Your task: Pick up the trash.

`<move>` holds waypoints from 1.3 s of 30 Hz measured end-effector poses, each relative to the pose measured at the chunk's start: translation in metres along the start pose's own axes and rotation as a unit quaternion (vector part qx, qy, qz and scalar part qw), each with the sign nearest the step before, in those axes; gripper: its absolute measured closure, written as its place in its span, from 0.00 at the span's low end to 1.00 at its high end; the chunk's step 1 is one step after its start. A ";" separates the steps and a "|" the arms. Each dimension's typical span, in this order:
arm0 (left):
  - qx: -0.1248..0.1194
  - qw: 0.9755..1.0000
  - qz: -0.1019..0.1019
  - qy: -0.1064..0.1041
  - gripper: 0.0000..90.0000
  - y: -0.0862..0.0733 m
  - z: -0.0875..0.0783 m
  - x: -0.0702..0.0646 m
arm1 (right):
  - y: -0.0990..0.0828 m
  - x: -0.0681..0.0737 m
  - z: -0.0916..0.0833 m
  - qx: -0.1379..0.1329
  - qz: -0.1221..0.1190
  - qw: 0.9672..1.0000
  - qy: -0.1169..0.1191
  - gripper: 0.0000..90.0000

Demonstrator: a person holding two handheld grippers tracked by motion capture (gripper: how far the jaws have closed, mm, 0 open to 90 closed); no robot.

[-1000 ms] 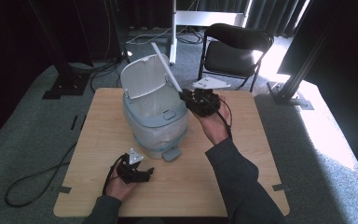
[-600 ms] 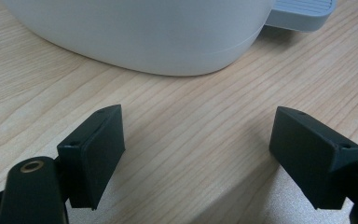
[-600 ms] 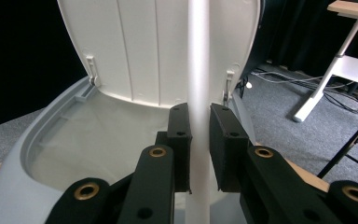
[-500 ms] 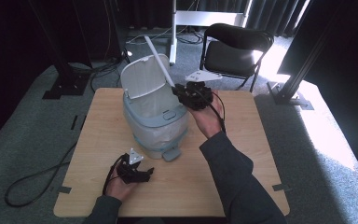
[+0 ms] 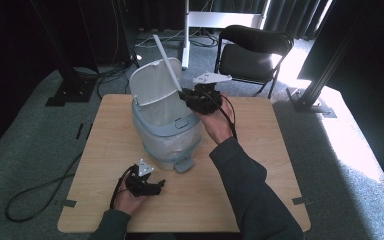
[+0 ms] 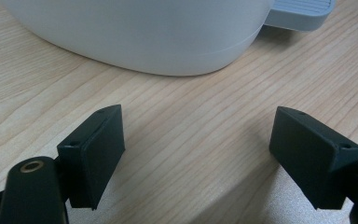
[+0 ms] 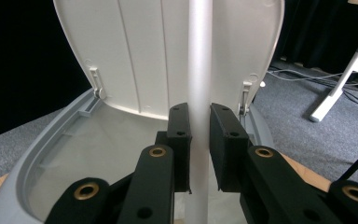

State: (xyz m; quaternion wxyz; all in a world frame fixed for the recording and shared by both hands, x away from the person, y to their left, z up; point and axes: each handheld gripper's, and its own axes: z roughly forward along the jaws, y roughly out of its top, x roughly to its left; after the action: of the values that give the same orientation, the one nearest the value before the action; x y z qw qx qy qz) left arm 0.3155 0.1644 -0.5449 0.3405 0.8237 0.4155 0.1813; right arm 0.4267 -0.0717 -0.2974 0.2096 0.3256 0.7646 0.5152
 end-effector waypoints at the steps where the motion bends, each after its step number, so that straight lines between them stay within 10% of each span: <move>1: 0.000 1.000 0.000 0.000 0.20 0.000 0.000 0.000 | 0.000 0.000 0.001 0.002 0.001 1.000 0.000 0.88; 39: 0.001 1.000 0.002 -0.001 0.20 0.000 0.000 0.000 | -0.005 -0.004 -0.005 0.013 -0.011 1.000 0.007 0.76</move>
State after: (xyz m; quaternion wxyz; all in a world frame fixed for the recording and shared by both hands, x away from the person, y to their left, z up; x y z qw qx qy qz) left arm 0.3156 0.1645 -0.5448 0.3400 0.8251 0.4134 0.1806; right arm 0.4245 -0.0794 -0.3004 0.2055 0.3161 0.7765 0.5049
